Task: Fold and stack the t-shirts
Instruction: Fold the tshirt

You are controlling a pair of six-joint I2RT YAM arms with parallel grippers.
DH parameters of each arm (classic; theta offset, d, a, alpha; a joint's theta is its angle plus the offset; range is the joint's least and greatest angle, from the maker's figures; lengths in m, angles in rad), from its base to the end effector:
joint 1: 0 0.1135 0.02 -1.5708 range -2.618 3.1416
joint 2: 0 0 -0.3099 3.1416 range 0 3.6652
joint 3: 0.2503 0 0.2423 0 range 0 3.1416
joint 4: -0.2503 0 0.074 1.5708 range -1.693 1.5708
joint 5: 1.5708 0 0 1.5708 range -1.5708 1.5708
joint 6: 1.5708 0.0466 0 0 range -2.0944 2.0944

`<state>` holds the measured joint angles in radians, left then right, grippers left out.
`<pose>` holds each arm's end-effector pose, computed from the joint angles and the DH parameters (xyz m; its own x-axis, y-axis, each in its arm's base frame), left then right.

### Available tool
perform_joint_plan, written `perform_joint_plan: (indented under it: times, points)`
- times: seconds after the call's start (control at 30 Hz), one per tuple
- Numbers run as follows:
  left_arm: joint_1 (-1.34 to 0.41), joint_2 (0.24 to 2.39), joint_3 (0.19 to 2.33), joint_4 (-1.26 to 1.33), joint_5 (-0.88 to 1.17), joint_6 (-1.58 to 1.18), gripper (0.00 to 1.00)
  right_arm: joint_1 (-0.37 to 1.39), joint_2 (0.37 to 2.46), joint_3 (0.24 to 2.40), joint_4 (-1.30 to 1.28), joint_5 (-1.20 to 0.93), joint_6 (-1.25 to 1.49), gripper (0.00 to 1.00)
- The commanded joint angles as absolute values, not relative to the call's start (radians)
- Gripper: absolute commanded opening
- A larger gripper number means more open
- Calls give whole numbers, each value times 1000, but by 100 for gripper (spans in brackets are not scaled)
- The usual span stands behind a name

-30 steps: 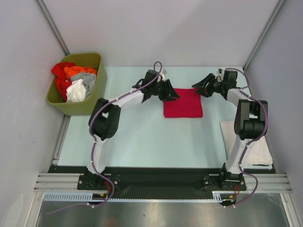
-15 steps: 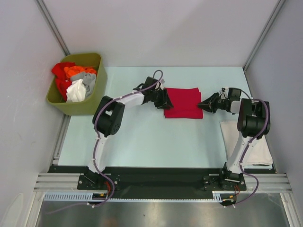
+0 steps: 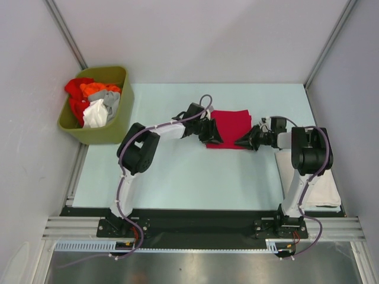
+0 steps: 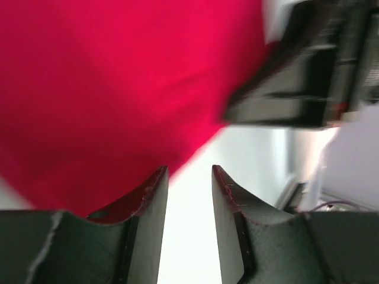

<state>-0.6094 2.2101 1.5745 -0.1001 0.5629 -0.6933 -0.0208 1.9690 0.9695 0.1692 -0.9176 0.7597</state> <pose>0.4068 -0.3143 0.1950 -0.9399 -0.0030 -0.3413 0.2701 0.6047 -0.7492 0.3873 0.0290 0.1586 -0.8953 0.4373 -0.0854 0.1290 0.4380 0.8896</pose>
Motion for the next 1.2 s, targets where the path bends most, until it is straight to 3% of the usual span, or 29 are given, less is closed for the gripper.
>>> perform_joint_plan:
  times: [0.0,0.33,0.53,0.73,1.17]
  points:
    - [-543,2226,1539,-165,543,-572,41,-109,1951,913,147,-882,686,20]
    - [-560,2042,1578,-241,547,-529,43,-130,1772,1003,-37,-877,678,18]
    - [-621,2193,1707,-127,644,-672,43,-100,1890,1006,143,-865,790,19]
    - [-663,2360,1750,-15,669,-750,43,-161,1977,937,147,-861,711,18]
    - [-522,2179,1688,-232,643,-437,45,-230,1816,1011,3,-880,675,22]
